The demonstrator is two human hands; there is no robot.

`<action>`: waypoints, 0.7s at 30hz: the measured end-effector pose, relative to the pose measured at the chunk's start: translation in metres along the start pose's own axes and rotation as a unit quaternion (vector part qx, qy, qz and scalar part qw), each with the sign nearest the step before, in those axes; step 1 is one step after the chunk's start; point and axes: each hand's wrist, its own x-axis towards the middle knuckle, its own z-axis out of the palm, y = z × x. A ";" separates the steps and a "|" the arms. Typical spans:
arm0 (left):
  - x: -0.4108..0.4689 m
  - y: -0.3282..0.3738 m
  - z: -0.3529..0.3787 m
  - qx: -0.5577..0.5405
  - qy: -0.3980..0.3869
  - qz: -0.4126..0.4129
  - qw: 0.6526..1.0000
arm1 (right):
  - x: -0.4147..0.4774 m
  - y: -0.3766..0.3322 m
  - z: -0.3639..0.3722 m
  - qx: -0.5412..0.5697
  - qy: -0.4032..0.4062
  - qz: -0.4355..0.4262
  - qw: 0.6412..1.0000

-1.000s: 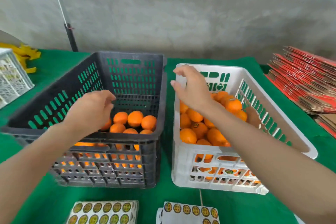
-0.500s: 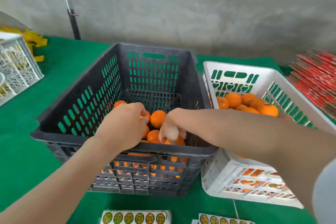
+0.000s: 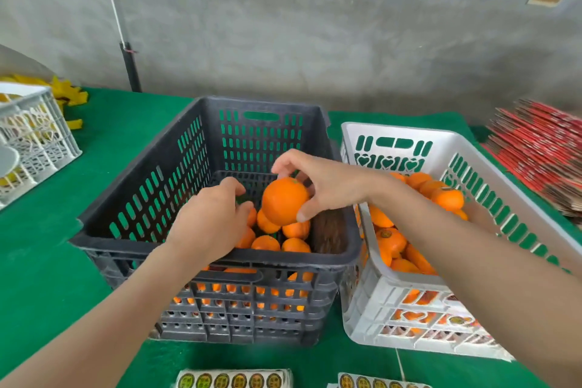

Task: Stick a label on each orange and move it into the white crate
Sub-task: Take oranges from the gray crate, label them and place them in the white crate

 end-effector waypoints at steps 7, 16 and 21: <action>-0.020 0.026 -0.016 -0.218 0.077 0.030 0.972 | -0.105 -0.017 -0.005 0.054 0.123 -0.060 0.989; -0.095 0.126 0.021 -0.583 -0.321 -0.058 0.744 | -0.183 0.013 0.034 0.247 0.092 -0.029 0.964; -0.126 0.124 0.081 -0.641 -0.283 -0.280 0.657 | -0.202 0.066 0.100 0.191 0.151 0.061 0.968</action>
